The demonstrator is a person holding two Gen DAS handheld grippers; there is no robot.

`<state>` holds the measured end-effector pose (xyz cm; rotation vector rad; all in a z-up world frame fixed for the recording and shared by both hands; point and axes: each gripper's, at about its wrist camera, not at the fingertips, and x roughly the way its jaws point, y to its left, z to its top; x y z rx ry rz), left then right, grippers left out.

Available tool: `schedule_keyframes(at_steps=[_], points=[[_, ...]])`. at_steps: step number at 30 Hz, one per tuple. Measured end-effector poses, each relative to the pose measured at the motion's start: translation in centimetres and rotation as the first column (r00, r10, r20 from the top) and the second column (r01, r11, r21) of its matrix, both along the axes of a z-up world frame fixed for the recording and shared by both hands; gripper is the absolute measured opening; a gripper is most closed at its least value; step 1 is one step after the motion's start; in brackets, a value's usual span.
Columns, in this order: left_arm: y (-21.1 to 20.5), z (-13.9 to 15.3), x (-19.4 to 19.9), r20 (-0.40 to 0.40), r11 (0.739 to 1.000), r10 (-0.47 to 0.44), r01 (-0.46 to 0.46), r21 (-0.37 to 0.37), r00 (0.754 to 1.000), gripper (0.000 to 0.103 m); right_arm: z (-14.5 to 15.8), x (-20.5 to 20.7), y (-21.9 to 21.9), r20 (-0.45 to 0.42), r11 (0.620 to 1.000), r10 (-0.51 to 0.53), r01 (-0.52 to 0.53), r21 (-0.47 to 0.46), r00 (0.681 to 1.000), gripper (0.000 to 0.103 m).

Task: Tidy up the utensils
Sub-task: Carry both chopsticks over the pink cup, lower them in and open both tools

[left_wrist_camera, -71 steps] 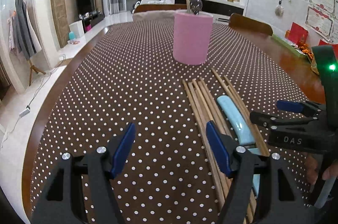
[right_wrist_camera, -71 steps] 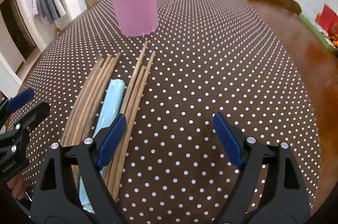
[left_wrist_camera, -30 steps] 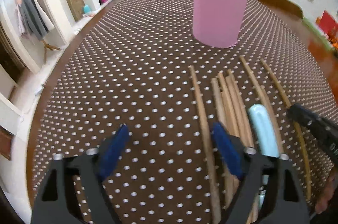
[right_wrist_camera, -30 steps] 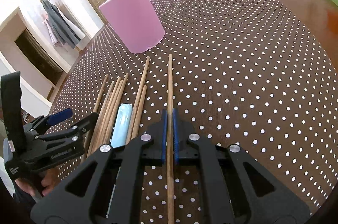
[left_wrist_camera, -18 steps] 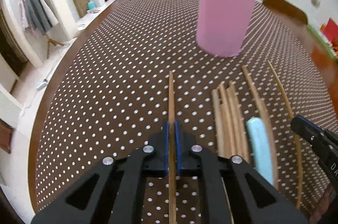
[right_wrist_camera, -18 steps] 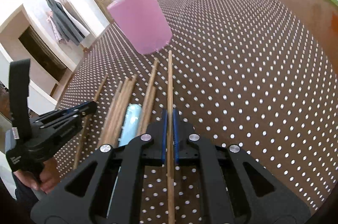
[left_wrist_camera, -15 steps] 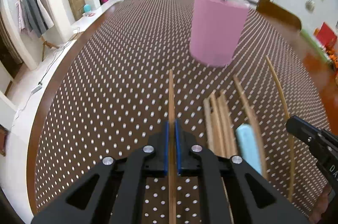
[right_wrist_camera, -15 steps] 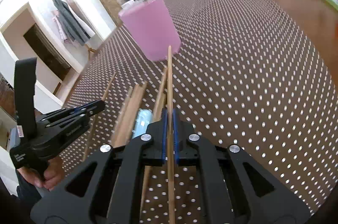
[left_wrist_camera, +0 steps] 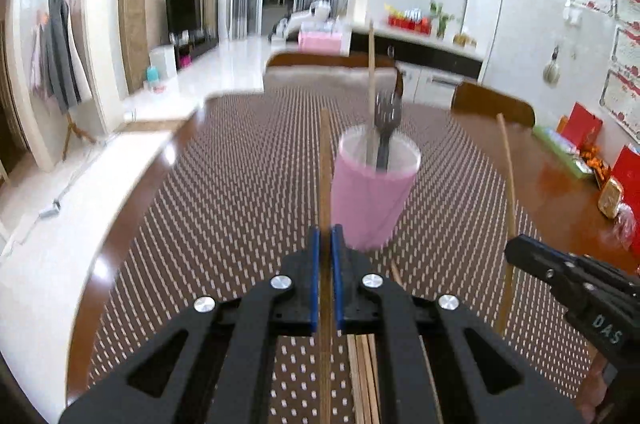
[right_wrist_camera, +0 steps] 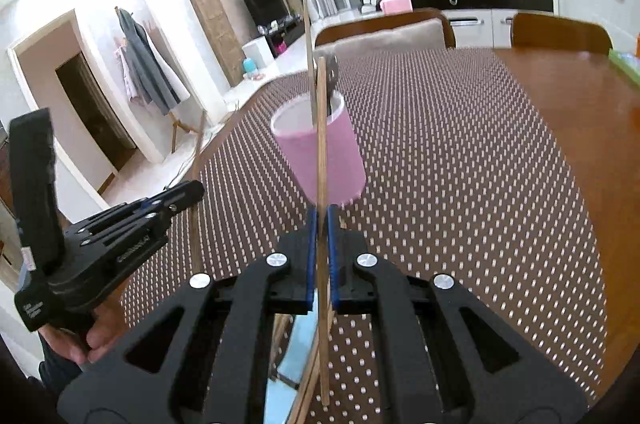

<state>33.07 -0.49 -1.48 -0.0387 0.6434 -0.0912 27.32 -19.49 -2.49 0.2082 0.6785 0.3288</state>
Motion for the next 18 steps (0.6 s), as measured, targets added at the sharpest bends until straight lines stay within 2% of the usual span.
schedule_keyframes(at_steps=[2,13,18], points=[[-0.2,1.1,0.1,0.04,1.0,0.02,-0.021,0.021,0.999,0.006,1.0,0.6,0.1,0.02,1.0,-0.007,0.007,0.004,1.0,0.005],[-2.1,6.5,1.5,0.189,1.0,0.0,-0.003,0.018,0.982,0.006,5.6,5.0,0.7,0.126,0.999,-0.034,0.029,0.041,0.991,0.005],[-2.4,9.0,2.9,0.234,1.0,0.001,0.002,-0.009,0.972,0.006,7.9,7.1,1.0,0.184,0.998,-0.049,0.039,0.055,0.982,0.005]])
